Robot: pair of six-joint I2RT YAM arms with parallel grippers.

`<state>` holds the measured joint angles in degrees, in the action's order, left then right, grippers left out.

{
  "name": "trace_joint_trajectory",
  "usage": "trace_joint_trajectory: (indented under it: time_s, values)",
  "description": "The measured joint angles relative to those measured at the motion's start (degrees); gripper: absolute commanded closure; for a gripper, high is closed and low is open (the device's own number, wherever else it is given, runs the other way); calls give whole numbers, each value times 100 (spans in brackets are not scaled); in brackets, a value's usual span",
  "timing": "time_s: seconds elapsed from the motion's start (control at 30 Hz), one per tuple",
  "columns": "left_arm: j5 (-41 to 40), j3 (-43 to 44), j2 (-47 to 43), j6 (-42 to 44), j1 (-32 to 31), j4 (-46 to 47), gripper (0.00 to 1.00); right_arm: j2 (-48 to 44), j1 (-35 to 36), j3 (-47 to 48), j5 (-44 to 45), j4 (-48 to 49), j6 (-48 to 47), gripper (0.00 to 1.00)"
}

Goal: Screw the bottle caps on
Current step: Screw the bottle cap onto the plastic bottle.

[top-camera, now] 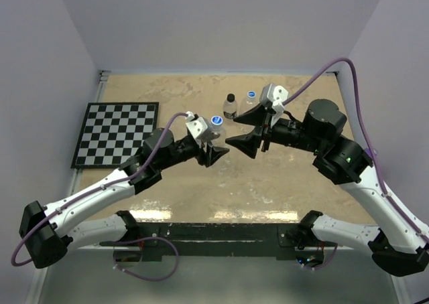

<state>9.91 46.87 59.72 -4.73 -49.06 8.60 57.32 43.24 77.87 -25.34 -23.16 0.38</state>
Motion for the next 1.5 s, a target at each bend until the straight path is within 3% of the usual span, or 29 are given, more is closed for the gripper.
trace_joint_trajectory:
  time_s: [0.17,0.43,0.73,1.1,1.27,1.4,1.5]
  values:
    - [1279,-125,-98,114,127,87,100,44,0,13,-485,-2,-514,38]
    - [2531,-125,-164,286,177,168,100,177,0,133,-1344,-48,-1088,41]
    - [3077,-122,-120,304,179,168,100,275,0,350,-2068,-149,-1357,44]
    - [3279,24,-4,535,179,146,100,605,0,426,-2234,-337,-1486,50]
    - [3331,70,15,570,179,146,100,610,0,457,-2247,-343,-1506,64]
    - [3353,90,35,597,179,118,100,610,-2,466,-2243,-354,-1493,85]
    - [3344,105,39,605,179,85,100,619,-2,474,-2238,-363,-1502,92]
